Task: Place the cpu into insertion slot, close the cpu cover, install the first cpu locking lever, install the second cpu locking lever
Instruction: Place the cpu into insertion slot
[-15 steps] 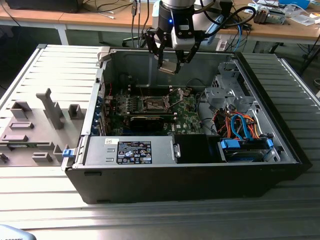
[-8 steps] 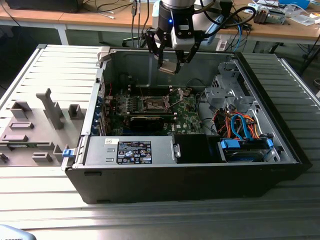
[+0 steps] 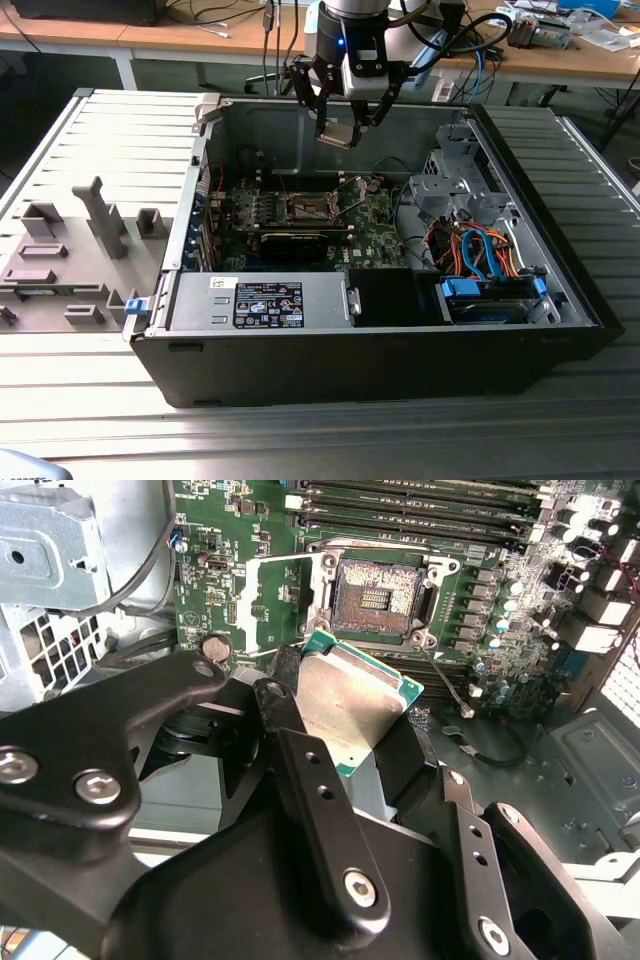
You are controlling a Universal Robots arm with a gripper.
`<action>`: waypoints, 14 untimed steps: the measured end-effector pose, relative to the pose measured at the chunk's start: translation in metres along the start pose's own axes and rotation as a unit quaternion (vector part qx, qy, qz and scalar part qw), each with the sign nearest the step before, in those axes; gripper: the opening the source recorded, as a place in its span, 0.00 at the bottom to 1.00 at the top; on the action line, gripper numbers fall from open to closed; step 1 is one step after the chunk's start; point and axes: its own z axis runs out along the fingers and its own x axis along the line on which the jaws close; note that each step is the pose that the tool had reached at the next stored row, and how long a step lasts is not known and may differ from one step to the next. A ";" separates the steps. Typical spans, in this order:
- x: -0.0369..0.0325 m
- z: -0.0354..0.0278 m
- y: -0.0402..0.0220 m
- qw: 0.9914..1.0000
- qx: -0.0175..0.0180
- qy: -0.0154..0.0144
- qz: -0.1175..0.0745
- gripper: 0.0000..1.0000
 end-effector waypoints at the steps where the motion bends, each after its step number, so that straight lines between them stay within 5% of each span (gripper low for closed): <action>1: 0.0000 0.0000 0.0000 1.000 0.000 0.000 0.000 0.55; 14: 0.0000 0.0000 0.0000 1.000 0.000 0.000 0.005 0.55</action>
